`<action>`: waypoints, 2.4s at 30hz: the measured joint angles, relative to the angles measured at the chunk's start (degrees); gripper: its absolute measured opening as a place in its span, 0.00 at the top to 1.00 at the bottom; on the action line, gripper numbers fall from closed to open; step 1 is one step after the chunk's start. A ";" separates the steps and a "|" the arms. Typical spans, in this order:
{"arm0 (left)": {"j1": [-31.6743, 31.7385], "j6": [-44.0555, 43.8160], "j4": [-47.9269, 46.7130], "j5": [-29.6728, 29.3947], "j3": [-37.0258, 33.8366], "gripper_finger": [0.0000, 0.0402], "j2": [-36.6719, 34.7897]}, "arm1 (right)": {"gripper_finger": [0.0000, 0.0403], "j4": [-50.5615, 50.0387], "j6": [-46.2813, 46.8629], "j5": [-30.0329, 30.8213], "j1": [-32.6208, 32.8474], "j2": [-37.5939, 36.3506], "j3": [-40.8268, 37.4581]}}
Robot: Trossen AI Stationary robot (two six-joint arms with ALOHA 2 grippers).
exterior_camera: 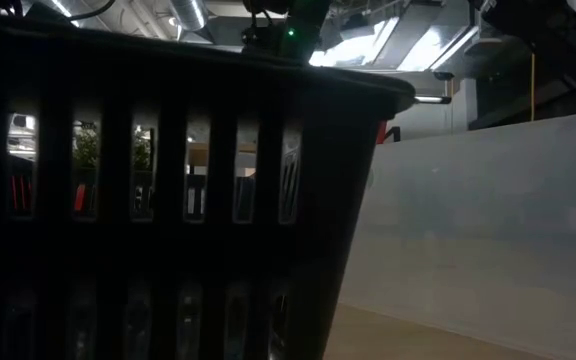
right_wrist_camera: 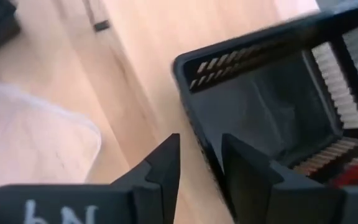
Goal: Stack baskets on shelf by color
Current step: Put the bottom right black bin on the shelf, then put the top transparent bin on the shelf
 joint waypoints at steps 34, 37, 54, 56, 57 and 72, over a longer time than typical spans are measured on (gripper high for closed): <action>0.00 0.02 0.00 0.00 -0.02 0.82 0.00 | 0.71 0.79 -36.75 -0.02 0.24 0.00 0.04; 0.02 0.02 0.02 0.00 -0.02 0.82 0.00 | 0.71 0.82 -38.66 -0.02 0.22 0.00 0.04; 0.02 0.09 0.00 0.00 -0.02 0.82 -0.02 | 0.71 0.89 -50.22 0.00 0.15 0.00 0.07; 0.00 0.11 0.00 0.02 -0.02 0.82 0.00 | 0.71 0.91 -50.57 -0.01 0.15 0.00 0.05; 0.02 0.11 0.00 0.02 -0.02 0.82 -0.01 | 0.71 0.90 -50.68 -0.02 0.15 0.00 0.07; 0.00 0.15 0.00 0.02 -0.02 0.82 0.00 | 0.71 2.48 -53.40 1.37 0.90 0.00 0.07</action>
